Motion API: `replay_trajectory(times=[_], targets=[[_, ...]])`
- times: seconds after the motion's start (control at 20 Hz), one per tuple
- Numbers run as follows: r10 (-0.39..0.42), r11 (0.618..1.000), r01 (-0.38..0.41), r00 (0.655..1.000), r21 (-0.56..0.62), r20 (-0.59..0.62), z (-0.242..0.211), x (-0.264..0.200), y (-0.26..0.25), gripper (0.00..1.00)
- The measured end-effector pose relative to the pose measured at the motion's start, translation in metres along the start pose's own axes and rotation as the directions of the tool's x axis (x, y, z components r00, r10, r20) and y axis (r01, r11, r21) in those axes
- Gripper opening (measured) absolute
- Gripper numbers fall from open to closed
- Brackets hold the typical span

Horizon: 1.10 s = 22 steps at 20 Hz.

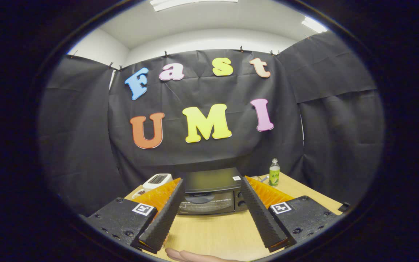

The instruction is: Open the toaster oven, put the food inside, and close the toaster oven door.

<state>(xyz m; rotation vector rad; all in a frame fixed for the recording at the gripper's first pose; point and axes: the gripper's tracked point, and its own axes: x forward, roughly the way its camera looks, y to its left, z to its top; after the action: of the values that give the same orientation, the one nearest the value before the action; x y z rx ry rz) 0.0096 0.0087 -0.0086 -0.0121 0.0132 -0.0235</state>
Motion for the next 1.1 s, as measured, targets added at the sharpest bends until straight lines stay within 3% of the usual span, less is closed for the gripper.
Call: replay_trajectory(times=[0.35, 0.7, 0.9, 1.1], targets=[[0.012, 1.0, -0.012, 1.0, 0.002, -0.014, -0.016, 0.03, 0.006, 1.0], [0.01, 0.998, -0.01, 1.0, -0.06, 0.006, -0.05, 0.094, 0.015, 1.0], [0.075, 0.995, -0.076, 0.997, -0.057, -0.018, -0.077, 0.135, 0.035, 1.0], [0.08, 0.995, -0.081, 0.997, -0.059, -0.018, -0.096, 0.173, 0.038, 1.0]])
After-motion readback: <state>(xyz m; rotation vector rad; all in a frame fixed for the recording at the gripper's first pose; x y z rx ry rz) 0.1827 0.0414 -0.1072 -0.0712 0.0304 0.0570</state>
